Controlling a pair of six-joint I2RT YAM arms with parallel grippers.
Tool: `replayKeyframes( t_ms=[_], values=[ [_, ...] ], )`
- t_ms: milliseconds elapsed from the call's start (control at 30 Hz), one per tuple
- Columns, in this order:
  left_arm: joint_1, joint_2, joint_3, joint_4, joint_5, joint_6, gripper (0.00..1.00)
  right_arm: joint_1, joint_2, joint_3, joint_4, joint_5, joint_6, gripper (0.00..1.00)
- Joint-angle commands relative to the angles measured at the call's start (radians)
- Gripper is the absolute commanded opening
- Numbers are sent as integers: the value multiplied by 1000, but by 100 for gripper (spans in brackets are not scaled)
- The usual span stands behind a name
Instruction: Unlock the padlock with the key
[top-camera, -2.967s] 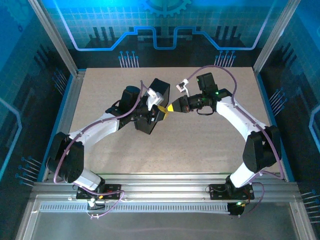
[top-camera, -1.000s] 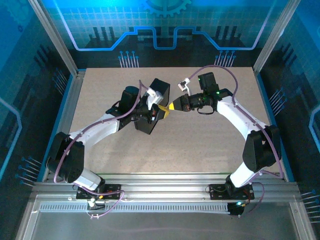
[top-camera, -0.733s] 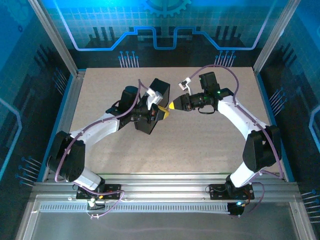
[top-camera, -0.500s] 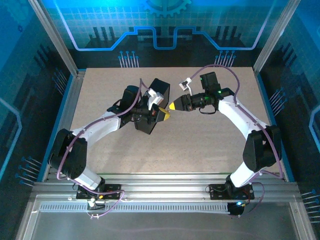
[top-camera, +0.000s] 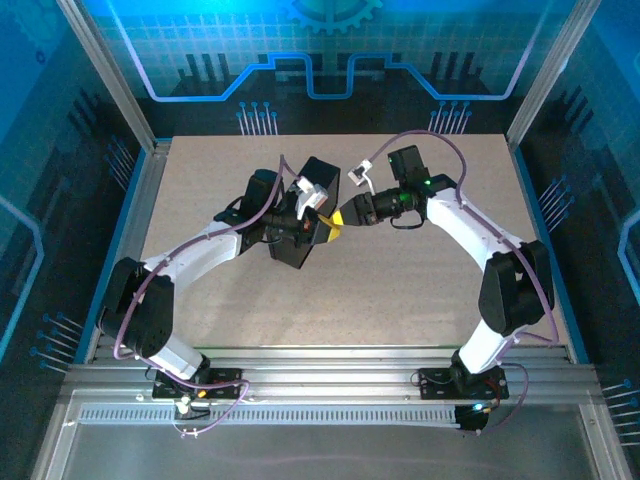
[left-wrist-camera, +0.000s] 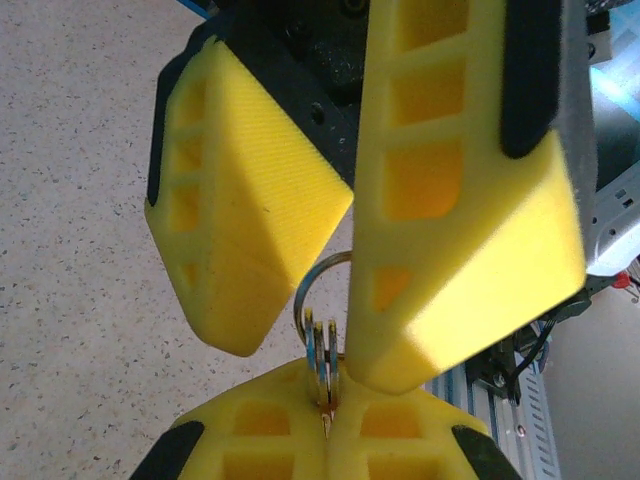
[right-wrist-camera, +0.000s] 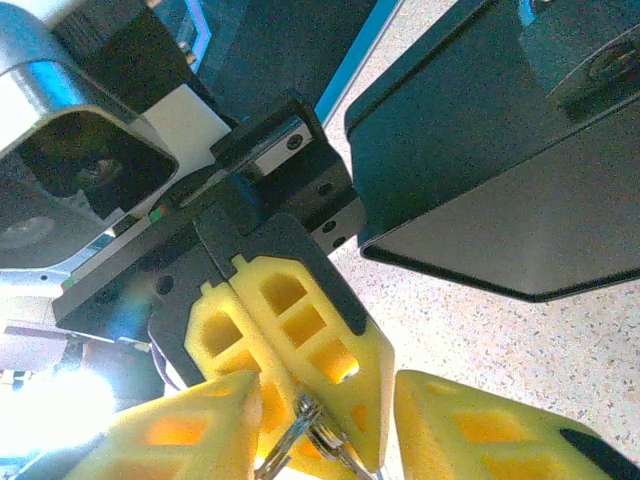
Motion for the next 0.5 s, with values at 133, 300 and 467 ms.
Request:
replayKeyframes(
  t_ms=[133,300,467],
  values=[
    [7,10,37,-30,10,35,0,17,10,18,-36,-36,-22,17],
    [21,18,36,-35,-1,31,0,0,-2,-27,10,-40,16,9],
    [28,14,30,-35,-21,16,20,-41,-24,-107,155,-45,138,5]
  ],
)
